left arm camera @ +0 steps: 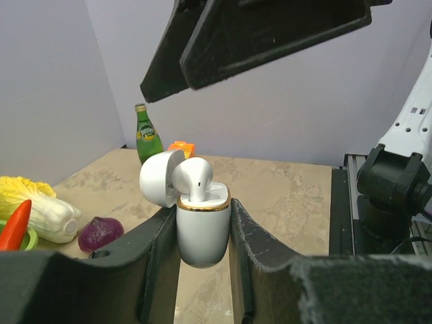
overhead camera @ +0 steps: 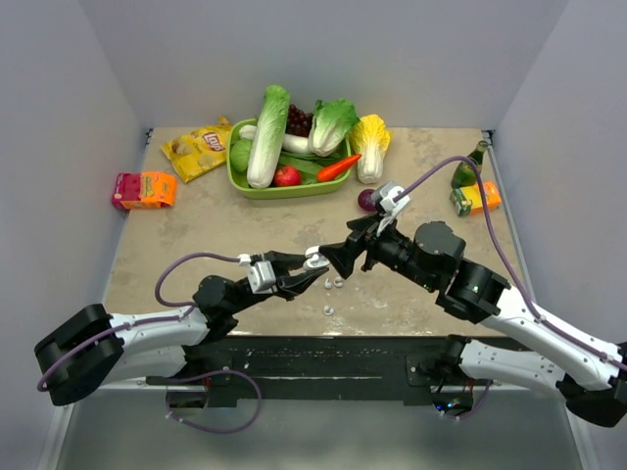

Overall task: Insert the wireless bluetooth earbuds into the charging case
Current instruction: Place the earbud in the charging case.

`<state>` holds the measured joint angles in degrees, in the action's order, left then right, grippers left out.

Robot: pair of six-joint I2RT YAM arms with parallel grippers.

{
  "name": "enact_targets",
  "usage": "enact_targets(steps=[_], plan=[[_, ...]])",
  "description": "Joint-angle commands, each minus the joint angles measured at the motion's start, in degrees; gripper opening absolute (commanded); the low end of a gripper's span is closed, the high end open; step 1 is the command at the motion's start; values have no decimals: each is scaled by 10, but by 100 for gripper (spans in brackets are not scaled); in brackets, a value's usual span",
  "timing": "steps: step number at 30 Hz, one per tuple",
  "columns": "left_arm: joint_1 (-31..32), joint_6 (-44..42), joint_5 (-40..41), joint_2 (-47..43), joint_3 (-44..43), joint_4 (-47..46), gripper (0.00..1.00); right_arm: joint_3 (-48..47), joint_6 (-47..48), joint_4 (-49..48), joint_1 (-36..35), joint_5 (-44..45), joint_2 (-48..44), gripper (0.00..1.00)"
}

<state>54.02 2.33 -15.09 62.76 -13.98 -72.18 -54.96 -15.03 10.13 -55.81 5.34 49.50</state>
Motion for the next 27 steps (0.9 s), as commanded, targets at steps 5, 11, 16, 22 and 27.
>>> enact_targets(steps=[5, 11, 16, 22, 27], plan=[[-2, -4, -27, -1, -34, -268, 0, -22, 26, 31, -1, -10, 17, 91], [-2, -1, -31, 3, -40, -262, 0, -20, 28, 37, -1, -6, 21, 91], [-2, -1, -28, 3, -42, -256, 0, -19, 31, 42, -2, -15, 25, 91], [-2, -3, -7, -2, -42, -239, 0, -6, 9, 32, -2, 55, -7, 93], [-2, 9, 100, -33, -18, -172, 0, 62, -40, -29, -1, 175, -125, 95]])
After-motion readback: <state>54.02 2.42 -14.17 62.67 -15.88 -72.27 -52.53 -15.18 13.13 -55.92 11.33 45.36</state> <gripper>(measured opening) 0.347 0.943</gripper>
